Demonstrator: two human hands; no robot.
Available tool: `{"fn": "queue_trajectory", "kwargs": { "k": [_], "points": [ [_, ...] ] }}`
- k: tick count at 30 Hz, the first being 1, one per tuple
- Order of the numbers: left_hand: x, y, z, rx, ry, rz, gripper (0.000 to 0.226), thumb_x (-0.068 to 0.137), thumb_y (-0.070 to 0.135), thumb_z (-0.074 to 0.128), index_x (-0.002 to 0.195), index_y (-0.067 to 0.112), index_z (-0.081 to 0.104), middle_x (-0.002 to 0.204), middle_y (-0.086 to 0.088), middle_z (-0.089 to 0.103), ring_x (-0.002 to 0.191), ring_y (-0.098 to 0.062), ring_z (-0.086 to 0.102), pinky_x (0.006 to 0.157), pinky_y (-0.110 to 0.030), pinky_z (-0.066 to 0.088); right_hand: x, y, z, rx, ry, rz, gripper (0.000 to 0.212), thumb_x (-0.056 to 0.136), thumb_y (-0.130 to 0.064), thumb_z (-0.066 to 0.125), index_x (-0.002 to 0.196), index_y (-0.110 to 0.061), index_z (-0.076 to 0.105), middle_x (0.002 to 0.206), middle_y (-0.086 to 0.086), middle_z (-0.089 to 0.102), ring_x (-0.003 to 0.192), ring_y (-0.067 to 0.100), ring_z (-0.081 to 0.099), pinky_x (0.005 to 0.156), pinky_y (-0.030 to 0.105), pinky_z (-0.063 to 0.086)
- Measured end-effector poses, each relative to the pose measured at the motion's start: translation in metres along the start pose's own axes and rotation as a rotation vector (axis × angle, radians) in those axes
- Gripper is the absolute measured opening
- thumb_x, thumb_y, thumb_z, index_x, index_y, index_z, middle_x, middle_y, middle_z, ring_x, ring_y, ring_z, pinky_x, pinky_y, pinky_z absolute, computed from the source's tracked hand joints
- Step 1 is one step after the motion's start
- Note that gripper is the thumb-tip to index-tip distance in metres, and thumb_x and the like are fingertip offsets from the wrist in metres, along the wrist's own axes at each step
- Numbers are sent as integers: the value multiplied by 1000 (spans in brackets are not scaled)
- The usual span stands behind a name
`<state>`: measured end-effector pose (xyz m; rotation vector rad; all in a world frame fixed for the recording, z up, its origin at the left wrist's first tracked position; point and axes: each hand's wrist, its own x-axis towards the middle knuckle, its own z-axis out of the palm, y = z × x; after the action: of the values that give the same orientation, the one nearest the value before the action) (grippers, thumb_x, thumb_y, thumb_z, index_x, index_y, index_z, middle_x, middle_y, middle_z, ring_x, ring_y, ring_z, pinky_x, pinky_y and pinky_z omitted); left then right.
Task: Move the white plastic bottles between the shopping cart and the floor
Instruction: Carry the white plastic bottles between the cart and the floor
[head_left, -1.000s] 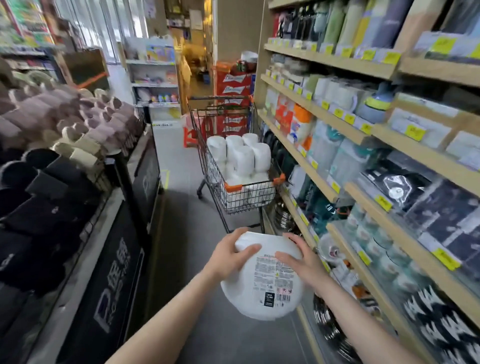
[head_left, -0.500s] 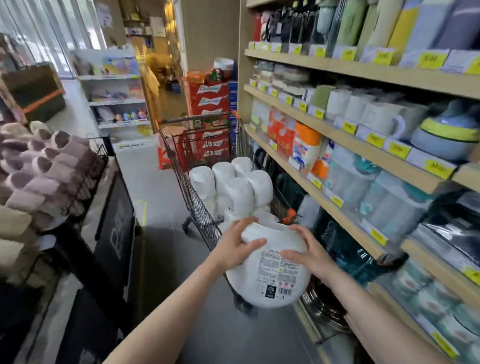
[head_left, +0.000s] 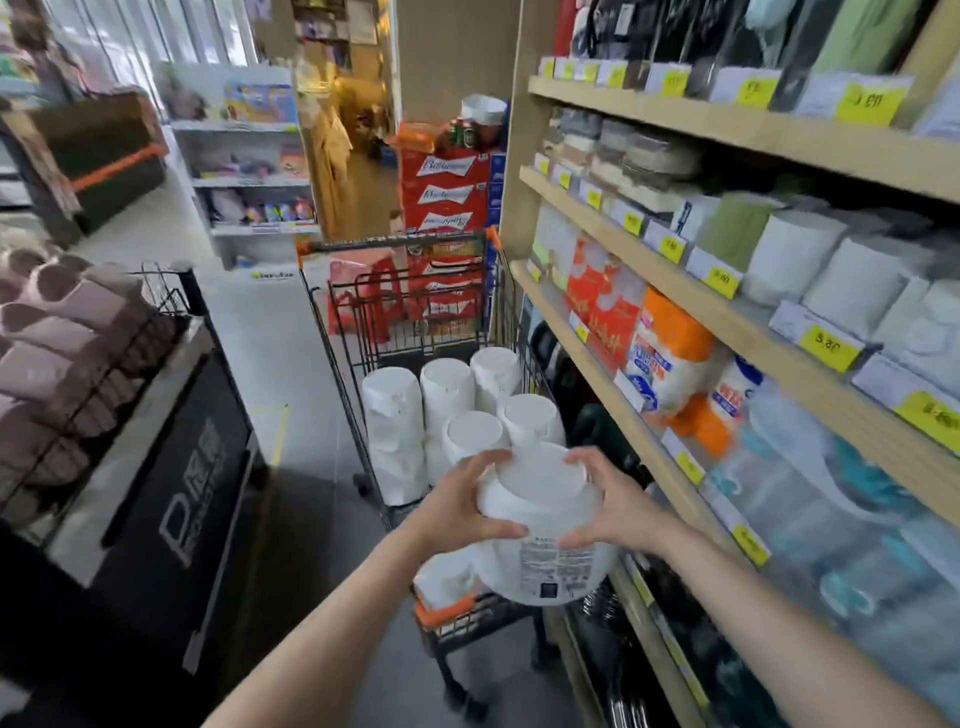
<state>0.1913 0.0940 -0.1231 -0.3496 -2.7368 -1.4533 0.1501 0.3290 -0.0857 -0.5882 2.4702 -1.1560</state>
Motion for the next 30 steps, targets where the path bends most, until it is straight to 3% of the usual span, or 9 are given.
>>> {"fn": "queue_trajectory", "kwargs": {
  "k": [2, 5, 8, 12, 15, 20, 23, 25, 30],
  "points": [
    [26, -13, 3, 52, 19, -30, 87, 52, 68, 74, 126, 53, 30, 135, 6, 41, 125, -11, 38, 106, -30, 32, 35, 12, -12, -73, -28, -32, 88, 46, -29, 90, 116, -36, 36, 124, -7, 46, 112, 13, 48, 88, 25, 44],
    [56, -33, 11, 86, 61, -66, 97, 52, 57, 84, 134, 42, 33, 135, 2, 37, 121, -8, 33, 99, -17, 25, 79, 27, -21, -198, -70, -42, 88, 47, -35, 89, 114, -41, 31, 124, -11, 39, 114, 10, 41, 89, 26, 39],
    [79, -60, 22, 59, 66, -136, 99, 55, 44, 89, 137, 31, 36, 133, 3, 34, 118, -7, 34, 99, -19, 30, 117, 48, -24, -234, -135, -10, 89, 48, -37, 88, 115, -39, 29, 126, -10, 37, 115, 11, 40, 88, 26, 38],
    [94, -91, 50, 17, 59, -212, 97, 55, 45, 88, 135, 28, 36, 132, 7, 32, 114, -6, 37, 93, -17, 33, 148, 83, -23, -295, -230, 10, 86, 50, -35, 87, 115, -35, 31, 121, -13, 37, 112, 11, 40, 82, 22, 37],
    [91, -112, 79, 22, 59, -245, 96, 53, 47, 88, 132, 27, 37, 131, 5, 33, 104, -11, 48, 88, -21, 43, 154, 109, -14, -352, -276, -27, 83, 50, -34, 85, 113, -34, 31, 120, -14, 30, 114, 6, 31, 87, 19, 32],
    [90, -127, 103, 60, 60, -242, 94, 58, 45, 86, 135, 25, 35, 135, 6, 24, 112, -2, 36, 88, 1, 27, 154, 144, -2, -412, -276, -82, 81, 52, -35, 81, 112, -34, 26, 130, -19, 17, 125, 2, 18, 104, 19, 26],
    [102, -128, 107, 91, 77, -221, 87, 62, 54, 80, 131, 36, 31, 141, 2, 26, 127, -10, 31, 104, -19, 31, 159, 155, -6, -417, -243, -48, 77, 59, -31, 80, 116, -26, 29, 144, -15, 10, 133, 3, 13, 104, 16, 18],
    [108, -127, 110, 132, 77, -235, 85, 62, 57, 77, 130, 35, 32, 141, -3, 30, 129, -19, 34, 106, -32, 35, 163, 159, -10, -450, -246, -43, 73, 62, -30, 81, 115, -23, 32, 150, -8, 10, 140, 9, 13, 105, 18, 18],
    [104, -119, 97, 416, 54, -162, 81, 64, 74, 59, 131, 33, 38, 134, 0, 46, 123, -22, 41, 100, -38, 41, 162, 148, -19, -484, -275, 26, 77, 58, -37, 84, 117, -29, 35, 154, -9, 9, 141, 11, 14, 109, 26, 24]
  ]
}}
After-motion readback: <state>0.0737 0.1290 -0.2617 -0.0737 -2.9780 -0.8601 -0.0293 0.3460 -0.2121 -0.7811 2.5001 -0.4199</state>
